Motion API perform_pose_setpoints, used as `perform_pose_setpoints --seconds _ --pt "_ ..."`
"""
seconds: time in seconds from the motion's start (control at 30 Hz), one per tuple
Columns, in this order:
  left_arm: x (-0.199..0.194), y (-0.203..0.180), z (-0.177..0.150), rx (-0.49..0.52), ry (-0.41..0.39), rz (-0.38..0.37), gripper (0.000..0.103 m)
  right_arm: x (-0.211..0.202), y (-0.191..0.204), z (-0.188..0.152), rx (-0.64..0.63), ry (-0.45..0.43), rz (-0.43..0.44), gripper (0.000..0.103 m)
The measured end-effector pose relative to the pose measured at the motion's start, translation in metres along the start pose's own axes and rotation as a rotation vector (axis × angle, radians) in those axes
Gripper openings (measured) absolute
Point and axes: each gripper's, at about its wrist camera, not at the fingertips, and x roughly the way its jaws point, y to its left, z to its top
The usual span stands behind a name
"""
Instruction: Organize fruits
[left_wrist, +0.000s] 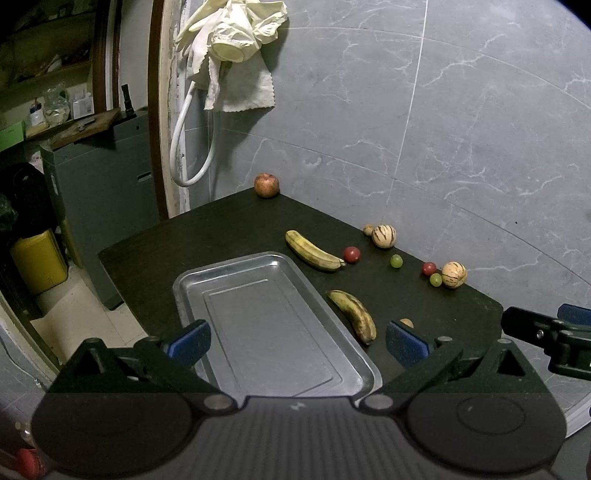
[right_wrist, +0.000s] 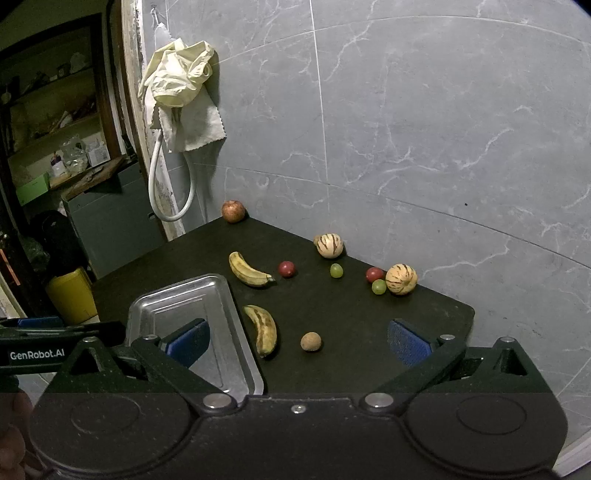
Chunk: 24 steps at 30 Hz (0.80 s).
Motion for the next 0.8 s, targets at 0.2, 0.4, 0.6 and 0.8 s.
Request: perform_pose_setpoints --seconds 0.2,0.4,0.6,0.8 --pt "0.0006 0.0007 0.0003 -0.001 -0.001 -0.001 0.103 -0.0001 0.0004 0.0014 0.001 -0.001 0.001 0.102" --pt "0.0003 -0.0002 0.0007 -0.001 -0.001 0.0 0.103 0.0005 0.0009 0.0029 -0.001 -0.003 0.001 0.102" --pt "0.0006 -0.0001 0.001 -0.001 -0.001 0.0 0.103 -0.0034 0.0001 0.0023 -0.001 -0.009 0.003 0.102" --pt "0.0005 0.0028 0.0046 -0.008 -0.007 -0.001 0.103 -0.0058 0.0009 0.0018 -0.006 -0.014 0.006 0.102"
